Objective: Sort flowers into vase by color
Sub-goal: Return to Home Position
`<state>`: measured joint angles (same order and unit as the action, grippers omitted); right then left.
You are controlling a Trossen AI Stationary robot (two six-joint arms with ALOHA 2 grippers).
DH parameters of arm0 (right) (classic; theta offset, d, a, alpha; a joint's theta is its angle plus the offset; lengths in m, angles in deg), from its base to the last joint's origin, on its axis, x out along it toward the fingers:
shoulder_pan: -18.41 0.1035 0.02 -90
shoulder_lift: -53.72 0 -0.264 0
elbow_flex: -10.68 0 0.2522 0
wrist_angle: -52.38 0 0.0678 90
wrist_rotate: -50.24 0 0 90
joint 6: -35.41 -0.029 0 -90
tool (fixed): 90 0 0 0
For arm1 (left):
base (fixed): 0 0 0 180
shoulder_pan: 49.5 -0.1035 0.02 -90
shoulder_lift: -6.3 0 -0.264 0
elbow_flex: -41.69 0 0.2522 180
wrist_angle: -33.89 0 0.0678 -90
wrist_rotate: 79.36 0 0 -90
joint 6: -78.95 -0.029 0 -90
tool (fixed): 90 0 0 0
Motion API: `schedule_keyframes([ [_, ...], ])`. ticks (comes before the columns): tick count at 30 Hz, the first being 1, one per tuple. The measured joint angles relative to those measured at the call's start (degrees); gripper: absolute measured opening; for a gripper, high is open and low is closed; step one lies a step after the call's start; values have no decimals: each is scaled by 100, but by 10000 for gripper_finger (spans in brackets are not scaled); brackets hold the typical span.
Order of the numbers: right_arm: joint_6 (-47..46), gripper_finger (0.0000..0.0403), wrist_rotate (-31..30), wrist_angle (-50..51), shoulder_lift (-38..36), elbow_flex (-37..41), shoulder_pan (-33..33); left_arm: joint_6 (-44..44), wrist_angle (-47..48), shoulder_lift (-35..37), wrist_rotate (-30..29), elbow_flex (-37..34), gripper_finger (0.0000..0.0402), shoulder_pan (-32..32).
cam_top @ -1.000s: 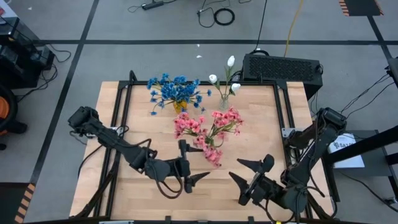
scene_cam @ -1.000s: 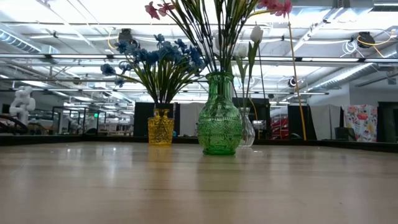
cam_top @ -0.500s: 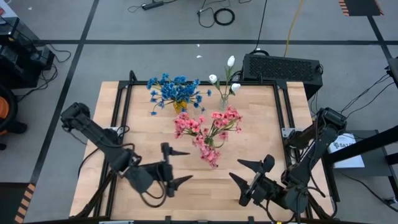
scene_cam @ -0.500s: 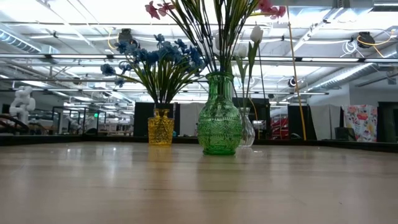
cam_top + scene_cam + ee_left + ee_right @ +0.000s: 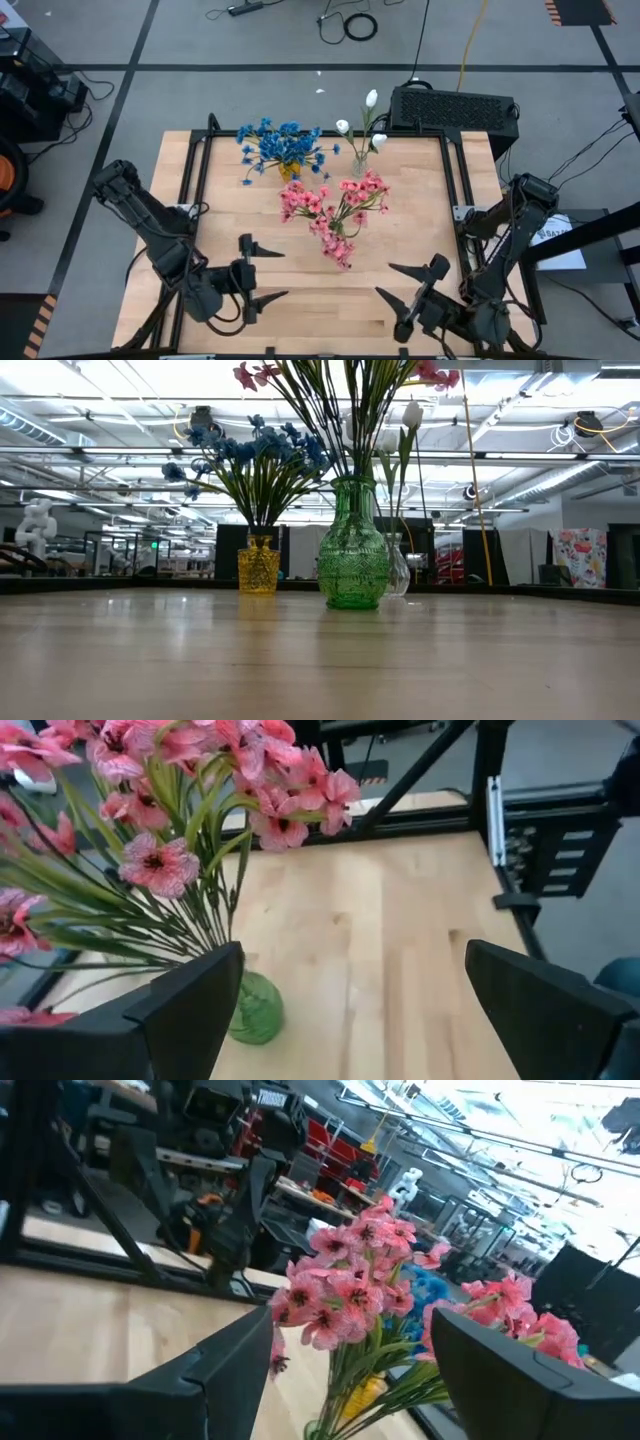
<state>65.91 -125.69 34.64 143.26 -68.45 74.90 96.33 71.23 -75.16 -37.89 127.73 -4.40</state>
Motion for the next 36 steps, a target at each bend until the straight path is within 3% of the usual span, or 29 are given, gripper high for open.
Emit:
schedule_keyframes([
  [4, -153, 242, -4, 2, -17, 0, 261, 181, 40, 85, -21, 0, 387, 153],
  [8, -808, 188, 22, 87, -105, -6, 514, 190, 38, 92, -23, 0, 358, 433],
  [15, -2357, 63, 153, 956, -81, 0, 593, 429, 32, 88, -665, -188, 234, 1063],
  [18, -3295, 14, 1089, 1817, 14, -4, 234, 417, 13, 87, -1090, -227, 175, 1213],
  [22, -4126, 9, 2478, 3113, 15, 6, -316, 144, -134, 88, -1404, -232, 110, 1129],
  [27, -4149, 2, 3787, 4201, -364, 7, -844, -455, -364, 90, -1233, -232, 43, 672],
  [30, -4388, 1, 4099, 5391, -897, 2, -931, -1112, -479, 140, -977, -232, 10, 367],
  [33, -5020, 1, 4051, 6799, -1538, 28, -920, -1680, -625, 348, -546, -234, 7, 68],
  [36, -5518, 1, 3809, 7537, -2293, 303, -847, -2167, -642, 706, -133, -234, 4, -196],
])
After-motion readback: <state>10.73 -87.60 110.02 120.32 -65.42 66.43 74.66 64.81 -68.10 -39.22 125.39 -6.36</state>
